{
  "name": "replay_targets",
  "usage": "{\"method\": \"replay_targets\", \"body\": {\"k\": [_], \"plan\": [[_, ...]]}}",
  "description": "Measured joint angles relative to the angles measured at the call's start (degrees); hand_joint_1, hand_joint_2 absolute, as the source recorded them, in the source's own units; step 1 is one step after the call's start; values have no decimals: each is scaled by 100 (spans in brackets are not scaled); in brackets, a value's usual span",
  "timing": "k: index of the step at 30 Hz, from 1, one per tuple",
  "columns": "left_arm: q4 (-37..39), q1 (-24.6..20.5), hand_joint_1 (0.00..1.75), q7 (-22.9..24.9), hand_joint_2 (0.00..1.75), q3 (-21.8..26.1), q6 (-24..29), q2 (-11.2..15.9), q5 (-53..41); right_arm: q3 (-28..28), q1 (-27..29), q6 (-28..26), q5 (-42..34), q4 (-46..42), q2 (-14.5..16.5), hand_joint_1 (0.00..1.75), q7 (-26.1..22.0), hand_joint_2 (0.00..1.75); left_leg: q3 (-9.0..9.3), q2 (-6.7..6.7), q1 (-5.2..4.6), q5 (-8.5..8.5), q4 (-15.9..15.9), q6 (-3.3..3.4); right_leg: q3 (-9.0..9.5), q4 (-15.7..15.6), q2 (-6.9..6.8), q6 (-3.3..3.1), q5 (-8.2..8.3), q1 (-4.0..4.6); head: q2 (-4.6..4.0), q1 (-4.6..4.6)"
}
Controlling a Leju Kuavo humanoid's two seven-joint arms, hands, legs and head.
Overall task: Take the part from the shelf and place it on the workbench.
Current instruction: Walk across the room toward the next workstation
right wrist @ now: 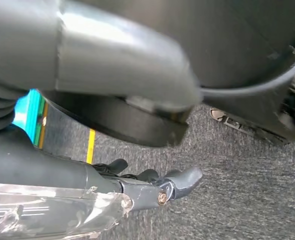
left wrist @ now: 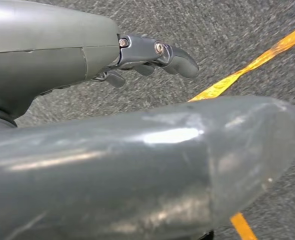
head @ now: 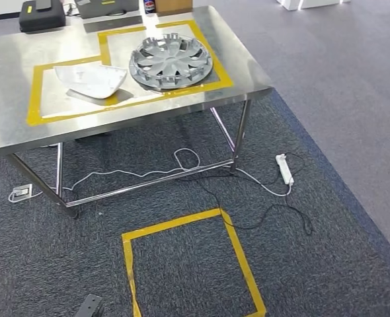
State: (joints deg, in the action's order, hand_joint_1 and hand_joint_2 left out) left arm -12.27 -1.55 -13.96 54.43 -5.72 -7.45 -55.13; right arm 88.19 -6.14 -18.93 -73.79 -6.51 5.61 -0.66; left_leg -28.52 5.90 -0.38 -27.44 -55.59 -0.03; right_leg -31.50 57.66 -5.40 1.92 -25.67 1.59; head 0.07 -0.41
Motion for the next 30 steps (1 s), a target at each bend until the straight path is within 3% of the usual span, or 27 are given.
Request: {"method": "replay_targets", "body": {"k": [2,4,6,7,8,9,11,13,15,17,18,20,22,23,24,25,27,28,30], "plan": [[1,-9,0,6,0,17,-3,-7,11,-2,20,-4,-19,0,-1,0,9,0,-16,80,-7,-26,-19,-47,-49,-23,151,-82,28,-16,0,-15],[1,-31,0,25,0,33,21,-13,12,-18,31,21,-81,0,-2,0,37,0,-116,-154,15,-205,-246,-106,-71,-48,303,-152,68,-48,0,-20],[4,-34,0,136,0,44,78,-24,-3,-55,7,57,-150,0,-3,0,77,0,-444,-457,36,-552,-908,-142,-104,-55,459,-204,103,-67,0,-34],[8,-27,0,217,0,45,107,-30,-21,-75,1,70,-171,0,-4,0,92,0,-651,-517,40,-708,-1305,-148,-121,-55,544,-221,116,-67,0,-39],[11,-19,0,286,0,45,128,-31,-38,-91,4,80,-183,0,-4,0,100,0,-812,-540,41,-781,-1594,-150,-131,-54,627,-227,126,-66,0,-40],[14,-13,0,338,0,46,143,-31,-52,-102,10,87,-188,0,-5,0,101,0,-895,-555,41,-739,-1709,-149,-136,-53,712,-227,135,-66,0,-40],[14,-18,0,389,0,48,158,-27,-59,-116,11,93,-190,-1,-5,0,97,0,-768,-600,50,-372,-1353,-140,-134,-48,877,-207,153,-72,0,-39],[14,-33,0,362,0,60,149,-28,-25,-128,-1,92,-201,-2,-5,0,46,0,-434,-807,93,15,-610,-146,-153,-12,1029,-165,161,-72,0,-41],[14,-39,0,237,0,103,123,-38,60,-149,-5,87,-228,-2,-5,0,-61,0,-258,-988,124,105,-194,-136,-220,35,1152,-105,175,-68,0,-41],[14,-39,0,120,0,159,107,-49,136,-176,18,84,-253,-2,-7,0,-145,0,-258,-939,115,93,-145,-77,-291,36,1262,-39,211,-88,0,-39],[14,-43,0,95,0,180,105,-52,150,-190,32,82,-259,-2,-12,0,-164,0,-259,-873,115,108,-135,-41,-318,46,1251,-9,206,-92,0,-39],[14,-48,0,127,0,213,108,-51,129,-210,34,80,-263,-2,-22,0,-170,0,-261,-737,131,137,-113,29,-465,329,1008,57,4,-83,0,12],[14,-25,0,216,0,237,110,-33,83,-219,17,79,-270,-2,-27,0,-163,0,-269,-587,121,143,-112,59,-766,1037,688,123,-401,-94,0,65],[14,-5,0,257,0,250,111,-26,63,-225,9,79,-274,-2,-27,0,-159,0,-273,-503,114,143,-113,60,-913,1399,615,147,-565,-108,0,68],[14,9,0,285,0,263,111,-25,43,-231,4,79,-276,-2,-27,0,-150,0,-276,-418,110,143,-114,60,-979,1610,578,160,-633,-120,0,68],[14,15,0,302,0,275,111,-26,30,-237,4,79,-278,-2,-27,0,-135,0,-277,-337,109,143,-114,59,-944,1621,551,165,-603,-127,0,68],[14,4,0,319,0,288,111,-34,14,-240,15,79,-279,-2,-27,0,-97,0,-267,-204,109,140,-114,46,-537,999,433,152,-301,-132,0,70],[14,-3,0,322,0,290,111,-35,14,-240,20,79,-279,-2,-27,0,-85,0,-260,-150,96,136,-118,27,-302,589,300,131,-175,-120,0,73],[14,-8,0,327,0,296,110,-35,14,-240,18,79,-279,-2,-27,0,-79,0,-248,-47,70,131,-122,-34,-41,94,137,58,-47,-97,0,63]]}}
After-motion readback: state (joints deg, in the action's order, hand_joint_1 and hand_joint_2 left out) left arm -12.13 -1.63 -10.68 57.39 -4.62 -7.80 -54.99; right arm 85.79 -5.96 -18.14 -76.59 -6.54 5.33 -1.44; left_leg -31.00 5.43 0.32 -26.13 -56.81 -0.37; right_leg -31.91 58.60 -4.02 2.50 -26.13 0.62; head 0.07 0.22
